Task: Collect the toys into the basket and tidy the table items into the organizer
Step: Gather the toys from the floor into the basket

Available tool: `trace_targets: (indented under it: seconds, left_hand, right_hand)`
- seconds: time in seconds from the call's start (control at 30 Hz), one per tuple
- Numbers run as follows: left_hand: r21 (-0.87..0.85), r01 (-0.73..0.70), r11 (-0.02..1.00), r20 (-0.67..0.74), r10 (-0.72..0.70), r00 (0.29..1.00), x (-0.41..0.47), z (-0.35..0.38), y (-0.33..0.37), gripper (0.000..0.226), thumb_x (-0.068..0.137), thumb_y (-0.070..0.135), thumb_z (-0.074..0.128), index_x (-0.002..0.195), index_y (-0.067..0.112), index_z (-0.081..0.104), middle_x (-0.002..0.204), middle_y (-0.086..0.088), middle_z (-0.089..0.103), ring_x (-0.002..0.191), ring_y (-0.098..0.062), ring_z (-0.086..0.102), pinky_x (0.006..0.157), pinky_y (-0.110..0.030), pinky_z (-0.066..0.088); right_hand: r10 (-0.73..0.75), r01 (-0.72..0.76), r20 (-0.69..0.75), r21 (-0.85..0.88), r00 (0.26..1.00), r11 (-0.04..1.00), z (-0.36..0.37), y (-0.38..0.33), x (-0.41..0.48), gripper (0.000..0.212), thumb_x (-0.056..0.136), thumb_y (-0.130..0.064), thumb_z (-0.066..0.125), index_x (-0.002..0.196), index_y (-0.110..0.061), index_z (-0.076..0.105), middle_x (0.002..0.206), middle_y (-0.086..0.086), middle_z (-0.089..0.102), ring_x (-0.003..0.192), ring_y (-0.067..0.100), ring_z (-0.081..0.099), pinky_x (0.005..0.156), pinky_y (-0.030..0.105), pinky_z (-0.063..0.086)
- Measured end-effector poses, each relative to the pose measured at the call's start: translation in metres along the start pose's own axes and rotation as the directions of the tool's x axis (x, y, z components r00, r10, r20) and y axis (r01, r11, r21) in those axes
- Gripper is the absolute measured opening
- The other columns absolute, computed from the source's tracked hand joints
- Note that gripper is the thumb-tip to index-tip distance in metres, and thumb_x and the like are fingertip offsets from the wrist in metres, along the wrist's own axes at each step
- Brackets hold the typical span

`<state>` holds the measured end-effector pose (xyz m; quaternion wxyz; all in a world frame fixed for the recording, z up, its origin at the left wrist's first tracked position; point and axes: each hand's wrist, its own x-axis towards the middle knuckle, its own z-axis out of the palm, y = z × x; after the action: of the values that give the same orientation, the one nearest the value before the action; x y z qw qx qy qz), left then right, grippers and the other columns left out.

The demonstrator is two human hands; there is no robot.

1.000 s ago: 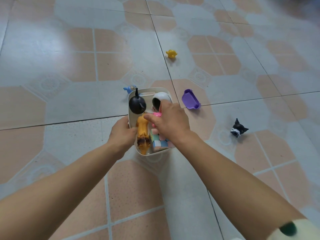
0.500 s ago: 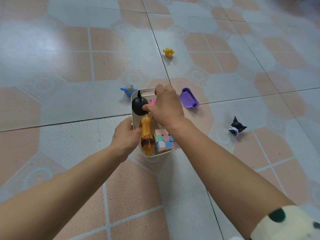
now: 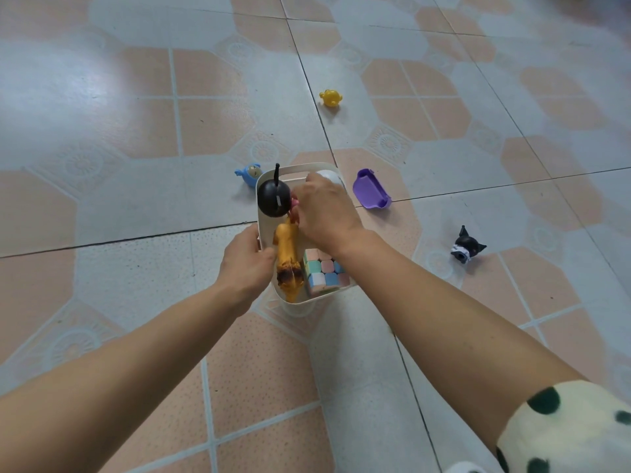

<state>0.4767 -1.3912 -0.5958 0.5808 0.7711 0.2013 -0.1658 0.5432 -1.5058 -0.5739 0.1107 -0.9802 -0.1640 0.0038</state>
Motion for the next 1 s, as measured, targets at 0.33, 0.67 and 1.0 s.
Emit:
trace_targets:
  seconds: [0.33,0.67,1.0]
  left_hand:
    - [-0.009,-0.041,0.999,0.03,0.041,0.999,-0.001,0.0,-0.005,0.016,0.092,0.011,0.056,0.09,0.026,0.062,0.086,0.005,0.065,0.084,-0.015,0.063,0.072,-0.035,0.054]
    - [0.032,-0.031,0.999,0.099,0.028,0.995,-0.022,0.018,-0.011,0.023,0.088,0.004,0.057,0.079,0.025,0.062,0.084,-0.001,0.068,0.079,-0.018,0.067,0.057,-0.028,0.051]
    - [0.025,-0.039,0.999,0.108,0.036,0.993,-0.032,0.02,-0.006,0.011,0.092,0.011,0.057,0.094,0.021,0.062,0.093,-0.001,0.066,0.087,-0.019,0.065,0.065,-0.029,0.053]
  right_hand:
    - [0.303,-0.302,0.012,0.12,0.953,0.946,-0.041,0.08,-0.065,0.017,0.09,-0.02,0.059,0.1,-0.009,0.068,0.097,0.011,0.069,0.088,0.027,0.062,0.079,0.031,0.046]
    - [0.569,-0.57,0.342,-0.107,0.748,0.814,0.043,0.12,-0.153,0.026,0.077,-0.028,0.068,0.083,-0.017,0.044,0.097,0.011,0.058,0.073,0.027,0.049,0.059,0.03,0.034]
    - [0.521,-0.43,-0.049,0.504,0.852,0.749,-0.03,0.106,-0.135,0.009,0.077,-0.011,0.063,0.085,-0.012,0.065,0.076,0.003,0.064,0.067,0.018,0.057,0.059,0.028,0.048]
